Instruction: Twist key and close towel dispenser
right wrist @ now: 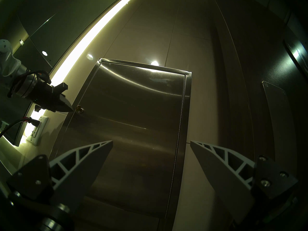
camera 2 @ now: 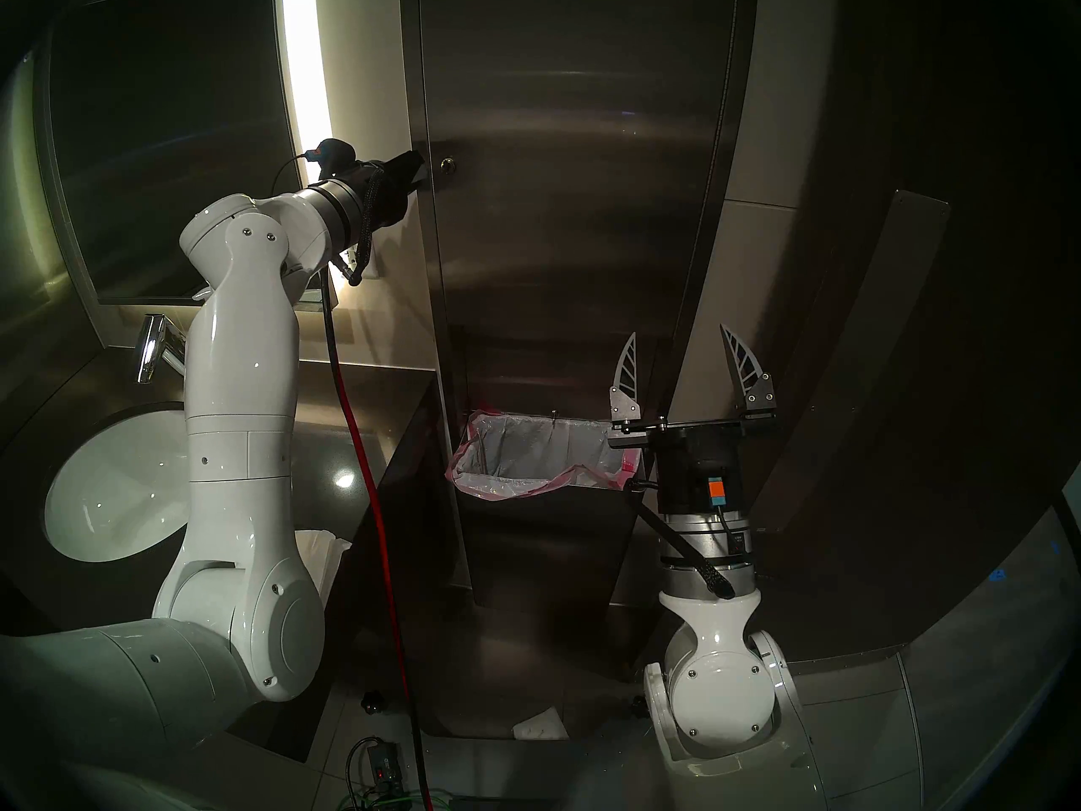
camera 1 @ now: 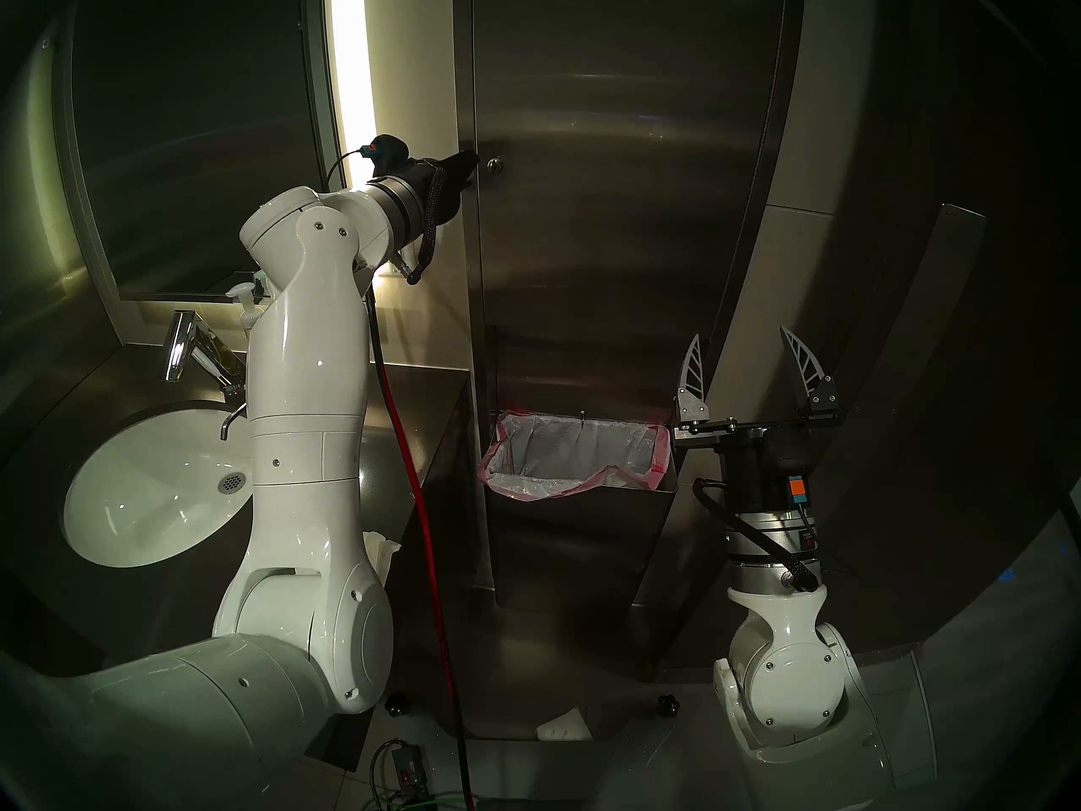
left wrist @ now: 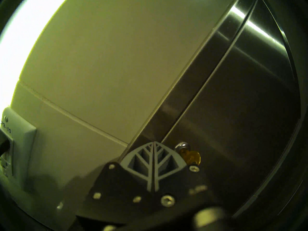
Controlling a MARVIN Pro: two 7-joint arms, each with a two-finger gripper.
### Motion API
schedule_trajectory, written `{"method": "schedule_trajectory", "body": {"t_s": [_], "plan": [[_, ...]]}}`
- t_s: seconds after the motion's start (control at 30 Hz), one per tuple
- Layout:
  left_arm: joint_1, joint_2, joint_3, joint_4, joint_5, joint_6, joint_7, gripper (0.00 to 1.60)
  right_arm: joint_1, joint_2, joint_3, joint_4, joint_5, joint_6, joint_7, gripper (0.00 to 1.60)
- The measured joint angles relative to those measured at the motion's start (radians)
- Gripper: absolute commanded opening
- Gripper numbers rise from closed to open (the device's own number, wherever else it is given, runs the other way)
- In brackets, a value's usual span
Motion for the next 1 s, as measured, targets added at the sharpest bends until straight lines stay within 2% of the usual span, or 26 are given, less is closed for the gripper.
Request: {"method": "schedule_trajectory", "body": {"t_s": [0.47, 0.5, 0.6, 0.83, 1.0], "plan": [[0.062, 0.112, 0.182, -0.144, 0.159, -0.048, -0.088, 1.60, 0.000, 0.004, -0.002, 0.000, 0.000, 0.001, -0.004, 1.60], [0.070, 0.123, 0.195, -0.154, 0.172, -0.054, -0.097, 1.53, 0.000, 0.004, -0.002, 0.000, 0.000, 0.001, -0.004, 1.60], [0.096, 0.159, 0.233, -0.182, 0.210, -0.077, -0.127, 1.60, 0.000, 0.005, -0.002, 0.000, 0.000, 0.002, -0.005, 1.60], [0.136, 0.219, 0.266, -0.197, 0.266, -0.135, -0.172, 1.60, 0.001, 0.007, -0.003, 0.000, 0.001, 0.002, -0.007, 1.60], [0.139, 0.237, 0.266, -0.193, 0.283, -0.152, -0.182, 1.60, 0.001, 0.009, -0.003, 0.000, 0.001, 0.003, -0.008, 1.60]]}}
